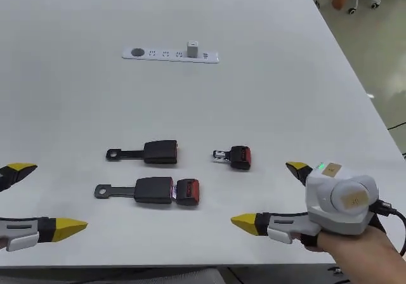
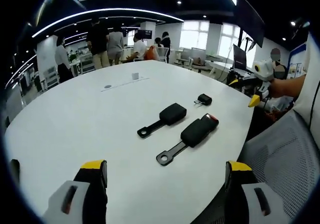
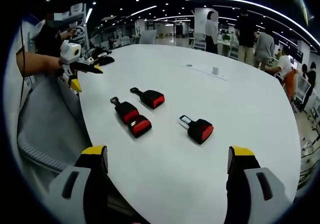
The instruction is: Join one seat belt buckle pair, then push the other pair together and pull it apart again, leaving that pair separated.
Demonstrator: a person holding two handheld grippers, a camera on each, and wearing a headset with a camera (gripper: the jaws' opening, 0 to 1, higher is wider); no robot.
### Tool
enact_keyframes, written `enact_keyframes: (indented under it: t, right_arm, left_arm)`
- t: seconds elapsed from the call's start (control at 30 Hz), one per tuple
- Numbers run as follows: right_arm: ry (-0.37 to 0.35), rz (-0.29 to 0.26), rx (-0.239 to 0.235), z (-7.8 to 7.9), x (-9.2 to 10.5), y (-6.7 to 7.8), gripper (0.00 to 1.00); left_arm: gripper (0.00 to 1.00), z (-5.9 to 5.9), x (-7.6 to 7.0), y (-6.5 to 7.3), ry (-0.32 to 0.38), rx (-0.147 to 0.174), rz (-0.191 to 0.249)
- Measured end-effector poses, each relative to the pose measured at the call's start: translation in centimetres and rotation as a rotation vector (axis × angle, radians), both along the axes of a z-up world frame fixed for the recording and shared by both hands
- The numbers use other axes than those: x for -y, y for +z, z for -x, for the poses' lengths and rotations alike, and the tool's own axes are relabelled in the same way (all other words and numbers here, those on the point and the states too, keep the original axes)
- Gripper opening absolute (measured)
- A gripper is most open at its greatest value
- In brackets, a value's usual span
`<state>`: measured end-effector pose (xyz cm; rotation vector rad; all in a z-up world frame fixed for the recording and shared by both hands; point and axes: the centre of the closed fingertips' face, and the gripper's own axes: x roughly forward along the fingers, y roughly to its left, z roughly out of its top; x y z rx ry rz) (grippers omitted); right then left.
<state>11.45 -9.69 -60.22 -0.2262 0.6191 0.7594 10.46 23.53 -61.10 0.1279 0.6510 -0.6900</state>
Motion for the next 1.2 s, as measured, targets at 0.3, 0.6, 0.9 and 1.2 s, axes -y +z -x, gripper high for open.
enact_keyframes:
  t: [0.3,0.6,0.9,1.2]
  right_arm:
    - [-0.006,-0.010,-0.006,-0.4,-0.3,-0.1,1.00]
    - [-0.027,-0.021,-0.004,-1.0,-0.1,0.1,1.00]
    - [0.006,-0.014,-0.010,-0.3,-0.8,-0.2,1.00]
    - [0.015,-0.016,0.004,-0.3,-1.0,-0.4,1.00]
  left_arm:
    - [1.00,0.2,0.4,0.2,0.003,0.006,0.005]
    - [1.00,0.0,0.7,0.3,-0.013,0.011,-0.001]
    - [1.00,-0.1,0.7,0.1,-0.001,0.008,0.014]
    - [1.00,0.3,0.8,0.1,-0.002,0.001,0.010]
